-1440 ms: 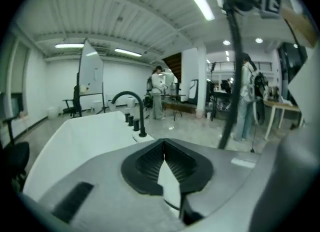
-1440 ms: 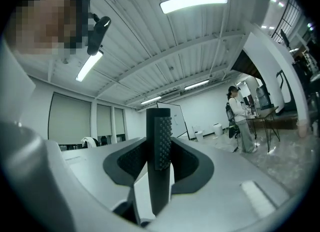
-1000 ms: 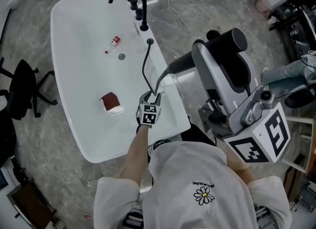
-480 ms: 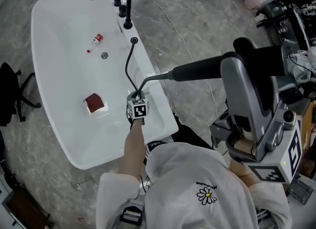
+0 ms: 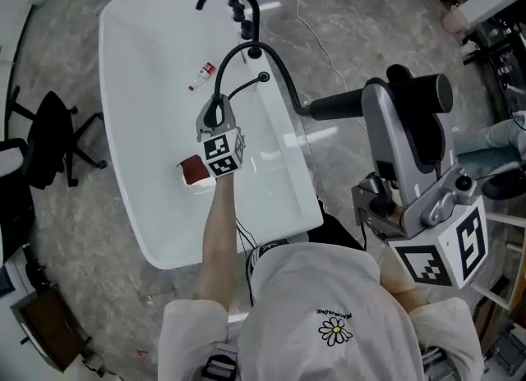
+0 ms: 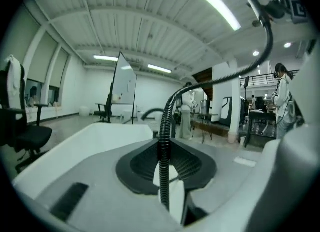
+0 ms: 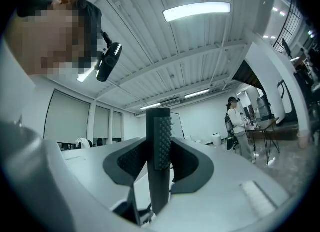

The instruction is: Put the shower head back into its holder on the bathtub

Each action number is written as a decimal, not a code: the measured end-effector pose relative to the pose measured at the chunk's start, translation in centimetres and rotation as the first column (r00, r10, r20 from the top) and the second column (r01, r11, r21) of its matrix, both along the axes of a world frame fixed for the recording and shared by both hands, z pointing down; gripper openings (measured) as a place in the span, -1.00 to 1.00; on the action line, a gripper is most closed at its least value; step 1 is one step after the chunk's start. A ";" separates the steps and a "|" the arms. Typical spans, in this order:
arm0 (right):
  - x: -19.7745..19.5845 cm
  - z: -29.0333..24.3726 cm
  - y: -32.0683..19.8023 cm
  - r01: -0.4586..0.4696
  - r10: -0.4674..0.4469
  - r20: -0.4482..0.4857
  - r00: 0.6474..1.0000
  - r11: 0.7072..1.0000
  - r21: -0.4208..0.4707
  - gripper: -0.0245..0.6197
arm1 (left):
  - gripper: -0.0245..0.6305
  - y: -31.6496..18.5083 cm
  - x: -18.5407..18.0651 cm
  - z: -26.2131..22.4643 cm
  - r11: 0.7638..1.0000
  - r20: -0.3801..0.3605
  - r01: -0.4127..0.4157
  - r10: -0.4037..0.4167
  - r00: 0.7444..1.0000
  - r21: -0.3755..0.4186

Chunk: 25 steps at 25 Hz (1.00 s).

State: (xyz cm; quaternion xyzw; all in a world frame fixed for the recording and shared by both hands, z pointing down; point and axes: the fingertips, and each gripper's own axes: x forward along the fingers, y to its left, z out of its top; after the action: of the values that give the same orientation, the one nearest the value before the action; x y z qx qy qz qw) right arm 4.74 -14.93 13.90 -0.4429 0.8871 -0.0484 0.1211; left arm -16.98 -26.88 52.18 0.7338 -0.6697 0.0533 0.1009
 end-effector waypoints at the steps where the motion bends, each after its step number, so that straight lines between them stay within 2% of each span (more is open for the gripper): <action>1: 0.0 0.2 -0.1 -0.008 0.008 0.000 1.000 1.000 -0.002 -0.49 | -0.73 -0.7 -0.3 -2.9 0.998 0.022 -0.003 0.002 1.000 0.056; 3: 0.2 0.7 -0.4 -0.021 0.021 0.005 1.000 1.000 -0.011 -0.49 | -0.73 -1.6 -0.4 -8.9 0.985 0.078 -0.023 0.010 0.997 0.170; 5: 0.6 1.1 -0.7 -0.029 0.030 0.022 0.999 0.999 -0.025 -0.49 | -0.73 -2.2 -0.2 -15.0 0.956 0.108 -0.050 0.020 0.994 0.290; 8: 1.1 1.4 -1.5 -0.033 0.035 0.064 0.997 0.999 -0.041 -0.49 | -0.73 -3.0 0.9 -23.4 0.892 0.131 -0.103 0.049 0.990 0.440; 11: 1.4 0.9 -2.4 -0.041 0.043 0.089 0.995 0.999 -0.025 -0.49 | -0.73 -3.3 3.0 -30.5 0.818 0.160 -0.177 0.105 0.982 0.548; 18: 3.5 -1.0 -3.5 -0.091 0.084 0.129 0.988 0.995 0.045 -0.49 | -0.74 -3.9 10.1 -40.6 0.659 0.217 -0.318 0.234 0.948 0.681; 25: 6.7 -1.3 -4.5 -0.153 0.138 0.155 0.978 0.984 0.086 -0.50 | -0.73 -6.6 15.8 -44.6 0.563 0.293 -0.412 0.292 0.910 0.717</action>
State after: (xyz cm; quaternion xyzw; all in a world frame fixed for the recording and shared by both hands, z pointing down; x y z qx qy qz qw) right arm 11.42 -19.47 12.64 -0.4953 0.8420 -0.0288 0.2118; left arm -1.22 -33.50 7.59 0.8191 -0.4733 -0.1642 -0.2793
